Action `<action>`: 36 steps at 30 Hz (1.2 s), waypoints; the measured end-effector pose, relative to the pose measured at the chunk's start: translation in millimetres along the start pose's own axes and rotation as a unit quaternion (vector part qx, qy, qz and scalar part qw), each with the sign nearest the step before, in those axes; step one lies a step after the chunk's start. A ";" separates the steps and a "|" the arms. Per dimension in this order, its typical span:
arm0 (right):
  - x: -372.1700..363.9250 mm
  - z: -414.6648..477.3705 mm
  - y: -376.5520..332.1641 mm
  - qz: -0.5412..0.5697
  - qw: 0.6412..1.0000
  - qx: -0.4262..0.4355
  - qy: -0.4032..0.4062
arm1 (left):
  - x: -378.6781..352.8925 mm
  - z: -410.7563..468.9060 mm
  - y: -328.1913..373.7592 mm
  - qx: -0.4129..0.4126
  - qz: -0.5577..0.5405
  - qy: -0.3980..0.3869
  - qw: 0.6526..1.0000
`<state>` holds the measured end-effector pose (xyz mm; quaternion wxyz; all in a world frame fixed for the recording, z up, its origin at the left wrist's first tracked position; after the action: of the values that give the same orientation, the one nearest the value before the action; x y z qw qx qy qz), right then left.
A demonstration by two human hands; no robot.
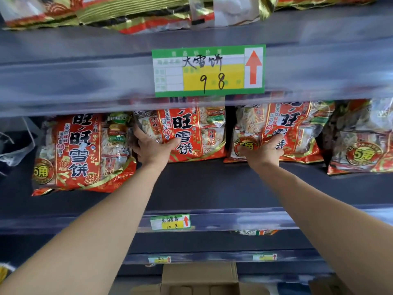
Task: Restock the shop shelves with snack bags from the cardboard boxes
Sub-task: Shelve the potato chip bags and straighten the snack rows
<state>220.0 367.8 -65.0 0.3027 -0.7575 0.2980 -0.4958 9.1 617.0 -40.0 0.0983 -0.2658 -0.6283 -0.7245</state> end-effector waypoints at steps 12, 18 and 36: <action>-0.7 -5.1 -4.6 0.021 1.000 -0.010 0.014 | 6.2 21.5 -3.3 -0.010 0.031 -0.100 0.994; 0.2 -7.5 -0.7 0.004 1.000 0.000 0.010 | 12.1 26.4 -5.3 -0.001 0.045 -0.113 0.993; -9.3 -26.7 7.7 -0.081 0.996 0.020 0.040 | 17.6 -4.7 8.2 -0.065 -0.016 -0.027 0.997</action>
<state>190.9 365.5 -67.5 0.2650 -0.7525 0.2375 -0.5542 -3.0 614.3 -24.4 0.0522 -0.2811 -0.5866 -0.7577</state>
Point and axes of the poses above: each hand's wrist, its own z-axis towards the middle knuckle, its own x-axis out of the back of the hand, y = z × x, the point moved 9 cm from there along z, towards the middle knuckle, and after that the axes turned 4 degrees about -x, right-handed, at the moved point
